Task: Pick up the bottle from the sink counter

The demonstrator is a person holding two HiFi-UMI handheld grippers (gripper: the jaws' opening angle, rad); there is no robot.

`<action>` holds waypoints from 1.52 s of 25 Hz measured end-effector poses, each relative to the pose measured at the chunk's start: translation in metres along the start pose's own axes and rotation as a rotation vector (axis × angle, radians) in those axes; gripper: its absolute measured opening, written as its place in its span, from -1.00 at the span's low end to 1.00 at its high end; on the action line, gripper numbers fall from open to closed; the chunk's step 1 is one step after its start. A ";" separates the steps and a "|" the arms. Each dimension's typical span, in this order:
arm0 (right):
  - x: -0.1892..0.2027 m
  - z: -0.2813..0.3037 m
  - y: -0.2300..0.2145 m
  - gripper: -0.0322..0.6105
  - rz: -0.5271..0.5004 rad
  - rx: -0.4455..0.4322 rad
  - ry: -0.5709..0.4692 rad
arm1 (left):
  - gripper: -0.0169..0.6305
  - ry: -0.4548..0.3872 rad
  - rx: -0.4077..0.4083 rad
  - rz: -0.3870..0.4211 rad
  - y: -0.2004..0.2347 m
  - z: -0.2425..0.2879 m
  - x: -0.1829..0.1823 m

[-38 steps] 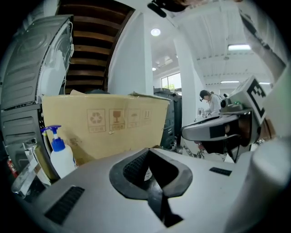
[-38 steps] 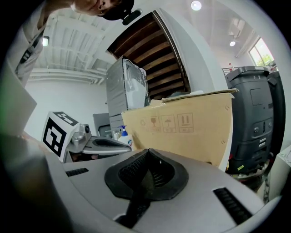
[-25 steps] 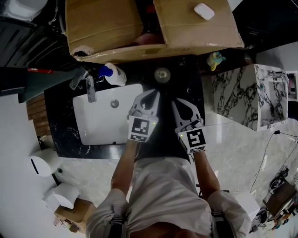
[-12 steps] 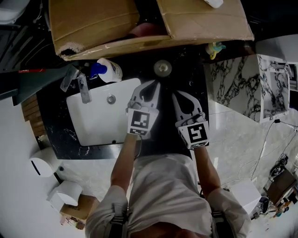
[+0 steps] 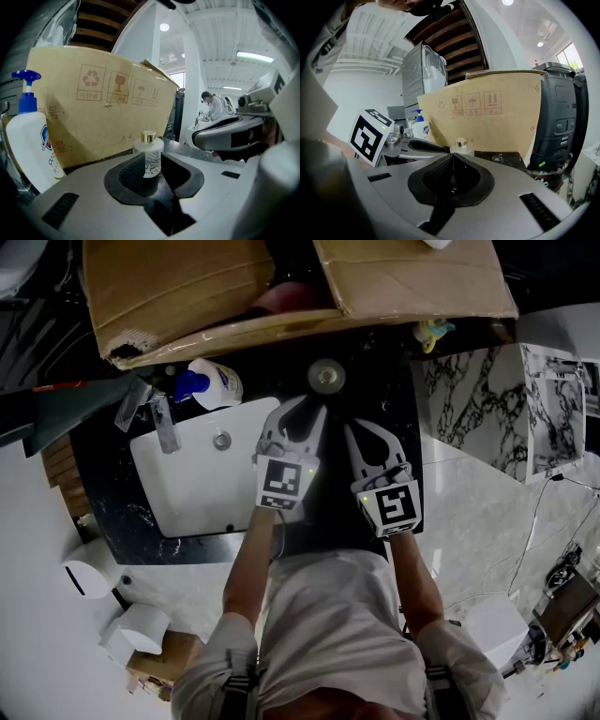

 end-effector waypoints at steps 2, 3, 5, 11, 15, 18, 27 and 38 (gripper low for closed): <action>0.001 0.002 -0.001 -0.90 -0.005 -0.002 -0.002 | -0.62 0.008 0.003 -0.001 0.001 0.002 0.001; 0.001 0.003 -0.001 -0.90 -0.008 -0.003 -0.001 | -0.59 0.011 0.002 -0.002 0.001 0.003 0.001; 0.001 0.004 -0.001 -0.90 -0.009 -0.006 0.003 | -0.54 0.017 0.002 -0.002 0.002 0.005 0.002; 0.003 0.005 -0.001 -0.90 -0.004 -0.011 0.008 | -0.36 0.030 0.009 0.002 0.003 0.014 0.003; 0.007 0.005 -0.003 -0.90 0.014 -0.010 0.022 | -0.25 0.034 0.010 0.006 0.003 0.020 0.004; 0.009 0.006 -0.004 -0.90 0.019 -0.007 0.027 | -0.19 0.032 0.012 0.006 0.004 0.024 0.003; 0.014 0.005 -0.006 -0.90 0.018 -0.003 0.025 | -0.08 0.021 0.029 0.005 0.007 0.039 -0.004; 0.015 0.001 -0.008 -0.90 0.024 0.005 0.028 | 0.01 0.032 0.046 0.026 0.005 0.056 -0.009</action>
Point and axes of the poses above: the fingertips, and each gripper's own axes: z forward along the fingers, y to its left, x out of its underside, the point moved 2 cm from there along -z, backward along the fingers, and after that the axes turned 10 degrees about y, right-handed, at the moved point
